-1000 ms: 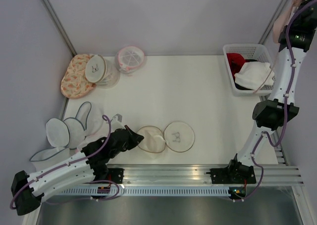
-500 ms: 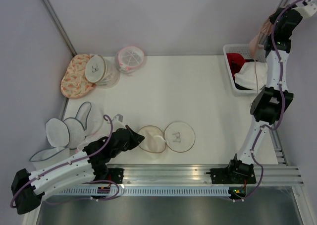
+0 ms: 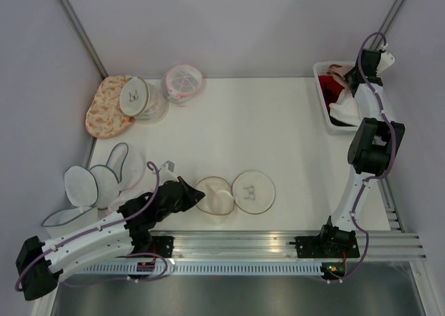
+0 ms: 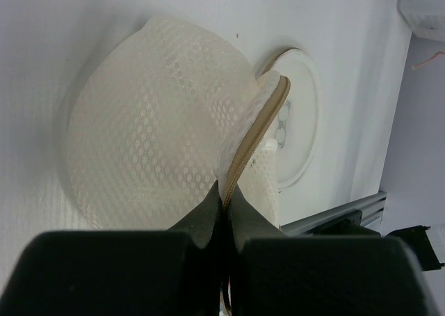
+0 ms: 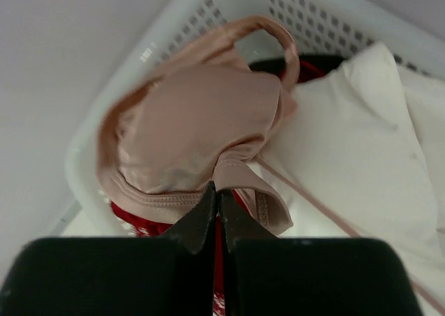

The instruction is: Unzip the laundry bag and remove the bra

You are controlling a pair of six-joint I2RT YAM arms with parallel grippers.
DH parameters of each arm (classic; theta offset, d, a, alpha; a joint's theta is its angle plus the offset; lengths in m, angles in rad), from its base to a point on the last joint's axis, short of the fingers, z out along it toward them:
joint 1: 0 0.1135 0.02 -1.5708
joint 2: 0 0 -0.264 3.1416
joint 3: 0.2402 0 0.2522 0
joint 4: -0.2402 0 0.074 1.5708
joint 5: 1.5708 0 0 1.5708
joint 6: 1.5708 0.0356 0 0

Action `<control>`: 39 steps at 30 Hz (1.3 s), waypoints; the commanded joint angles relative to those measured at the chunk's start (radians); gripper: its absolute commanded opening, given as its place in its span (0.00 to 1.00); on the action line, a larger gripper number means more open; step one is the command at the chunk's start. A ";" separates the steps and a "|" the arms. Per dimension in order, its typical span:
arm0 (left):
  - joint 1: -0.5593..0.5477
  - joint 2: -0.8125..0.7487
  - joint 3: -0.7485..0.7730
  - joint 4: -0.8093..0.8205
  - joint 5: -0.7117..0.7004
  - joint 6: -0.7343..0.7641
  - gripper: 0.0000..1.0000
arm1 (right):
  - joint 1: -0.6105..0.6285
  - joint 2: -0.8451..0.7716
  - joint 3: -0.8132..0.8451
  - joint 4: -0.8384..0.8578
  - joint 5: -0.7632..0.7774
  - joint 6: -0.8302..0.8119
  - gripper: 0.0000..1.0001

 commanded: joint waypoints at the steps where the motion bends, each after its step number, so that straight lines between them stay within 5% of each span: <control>1: 0.001 -0.019 -0.005 0.039 0.030 -0.028 0.02 | -0.002 -0.044 -0.084 -0.072 0.045 0.039 0.01; 3: 0.001 -0.032 -0.007 0.039 0.036 -0.025 0.02 | -0.002 -0.061 -0.111 -0.064 0.069 0.033 0.08; 6: 0.001 -0.052 -0.015 0.042 0.044 -0.029 0.02 | -0.002 -0.044 -0.044 -0.148 0.086 0.008 0.39; 7: -0.001 -0.056 -0.022 0.043 0.045 -0.033 0.02 | -0.002 -0.016 0.030 -0.233 0.081 -0.011 0.60; 12: 0.001 -0.070 -0.024 0.054 0.064 -0.030 0.02 | 0.004 -0.147 -0.066 -0.147 0.016 -0.079 0.98; 15: 0.001 -0.072 -0.010 0.054 0.068 -0.020 0.02 | 0.008 -0.268 -0.111 -0.107 -0.050 -0.102 0.98; 19: 0.001 -0.079 -0.005 0.051 0.076 -0.017 0.02 | 0.010 -0.274 -0.027 -0.318 -0.064 -0.128 0.98; 27: -0.001 -0.087 -0.007 0.056 0.107 -0.010 0.02 | 0.010 -0.412 -0.311 -0.344 0.201 -0.170 0.98; 39: 0.001 -0.134 -0.022 0.053 0.134 -0.019 0.02 | 0.001 -0.357 -0.367 -0.361 0.344 -0.234 0.98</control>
